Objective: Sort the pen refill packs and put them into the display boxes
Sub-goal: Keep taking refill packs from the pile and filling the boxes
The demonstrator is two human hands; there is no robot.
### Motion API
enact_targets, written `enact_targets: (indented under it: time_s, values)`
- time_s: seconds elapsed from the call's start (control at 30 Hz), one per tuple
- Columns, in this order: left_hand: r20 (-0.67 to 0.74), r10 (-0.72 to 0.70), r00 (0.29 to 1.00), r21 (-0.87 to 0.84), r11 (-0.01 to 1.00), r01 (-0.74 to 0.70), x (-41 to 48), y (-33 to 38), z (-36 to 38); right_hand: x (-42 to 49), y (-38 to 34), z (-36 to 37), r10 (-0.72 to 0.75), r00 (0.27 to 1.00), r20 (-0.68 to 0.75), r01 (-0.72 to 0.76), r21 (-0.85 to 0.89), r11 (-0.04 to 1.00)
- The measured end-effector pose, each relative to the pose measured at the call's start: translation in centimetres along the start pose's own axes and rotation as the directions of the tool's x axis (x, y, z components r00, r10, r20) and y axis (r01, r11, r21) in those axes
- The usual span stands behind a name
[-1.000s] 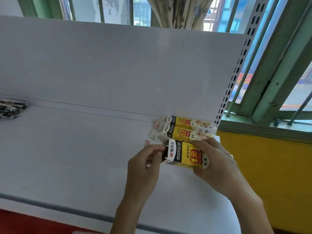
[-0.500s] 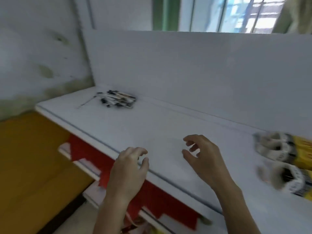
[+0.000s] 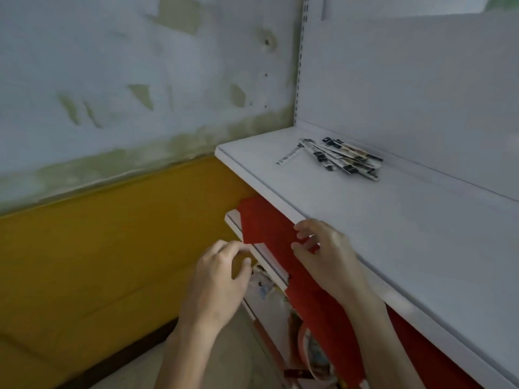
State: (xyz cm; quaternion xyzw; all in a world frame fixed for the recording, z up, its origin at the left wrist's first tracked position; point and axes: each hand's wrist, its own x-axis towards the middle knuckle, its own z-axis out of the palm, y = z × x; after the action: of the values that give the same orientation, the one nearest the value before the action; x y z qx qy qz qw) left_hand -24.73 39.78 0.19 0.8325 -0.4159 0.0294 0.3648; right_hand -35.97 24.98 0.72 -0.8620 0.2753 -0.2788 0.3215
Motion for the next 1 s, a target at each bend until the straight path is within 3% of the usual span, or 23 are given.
enact_targets:
  time_s: [0.57, 0.83, 1.0]
  values:
    - [0.08, 0.138, 0.987, -0.059, 0.989, -0.134, 23.0, -4.6, 5.0, 21.2, 3.0, 5.0, 0.106, 0.99, -0.092, -0.102, 0.05, 0.994]
    - [0.24, 0.242, 0.94, -0.232, 0.955, -0.187, 31.1, -4.6, 10.7, 24.0, 6.2, 3.2, 0.28, 0.913, -0.296, -0.304, -0.04, 0.952]
    - [0.351, 0.268, 0.897, -0.212, 0.956, -0.203, 36.3, -4.8, 13.9, 26.1, 7.5, 3.6, 0.39, 0.843, -0.37, -0.469, -0.152, 0.87]
